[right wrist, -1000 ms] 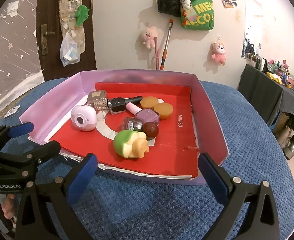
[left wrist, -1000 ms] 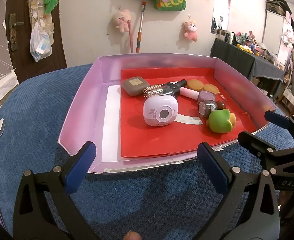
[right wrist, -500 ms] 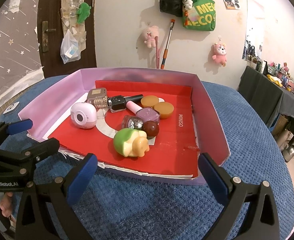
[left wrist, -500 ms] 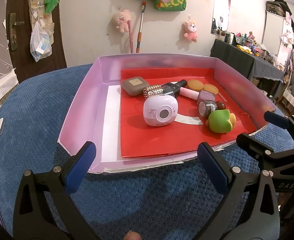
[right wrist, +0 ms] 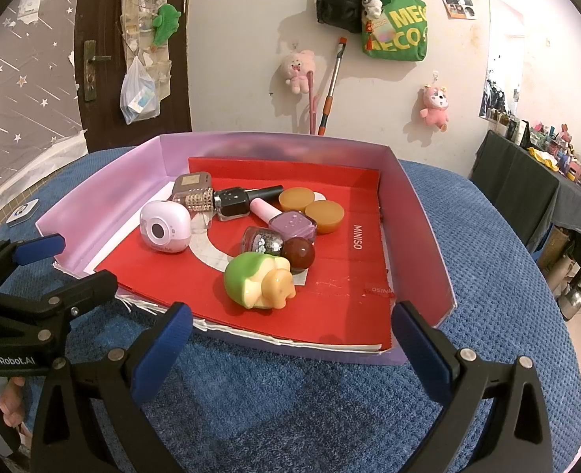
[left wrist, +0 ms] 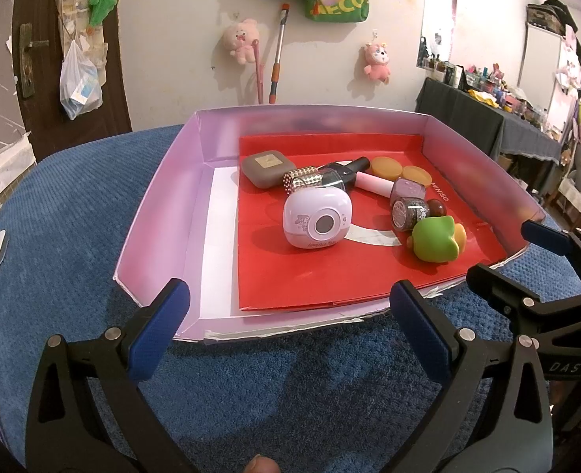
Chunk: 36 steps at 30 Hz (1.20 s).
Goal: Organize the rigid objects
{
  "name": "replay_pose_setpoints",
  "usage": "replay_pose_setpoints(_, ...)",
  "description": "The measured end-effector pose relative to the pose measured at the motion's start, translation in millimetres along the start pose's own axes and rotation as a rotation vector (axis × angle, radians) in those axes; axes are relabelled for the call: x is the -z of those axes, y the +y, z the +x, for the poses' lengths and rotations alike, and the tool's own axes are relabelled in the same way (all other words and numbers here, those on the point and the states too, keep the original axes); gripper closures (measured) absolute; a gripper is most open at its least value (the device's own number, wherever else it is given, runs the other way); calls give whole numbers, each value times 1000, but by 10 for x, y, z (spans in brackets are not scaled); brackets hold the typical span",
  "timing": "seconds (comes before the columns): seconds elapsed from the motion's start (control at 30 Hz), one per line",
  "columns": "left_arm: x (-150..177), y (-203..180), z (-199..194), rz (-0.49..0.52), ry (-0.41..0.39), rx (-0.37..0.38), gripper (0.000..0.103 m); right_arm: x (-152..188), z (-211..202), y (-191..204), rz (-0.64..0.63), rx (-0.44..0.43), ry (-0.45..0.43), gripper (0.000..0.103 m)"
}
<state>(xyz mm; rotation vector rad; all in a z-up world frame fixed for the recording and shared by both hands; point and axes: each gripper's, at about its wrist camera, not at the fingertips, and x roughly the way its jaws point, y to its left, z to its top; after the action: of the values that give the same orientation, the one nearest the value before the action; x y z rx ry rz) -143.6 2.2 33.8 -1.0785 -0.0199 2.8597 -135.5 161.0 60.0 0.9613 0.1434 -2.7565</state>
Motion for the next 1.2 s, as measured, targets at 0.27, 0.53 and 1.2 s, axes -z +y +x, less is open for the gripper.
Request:
replay_pose_setpoints(0.27,3,2,3,-1,0,1,0,2,-1,-3,0,0,1,0)
replay_pose_setpoints(0.53,5,-3,6,0,-1,-1,0,-5,-1,1,0,0,1,0)
replay_pose_setpoints(1.2,-15,-66,-12,37,-9,-31,0,-40,-53,3,7,-13,2,0)
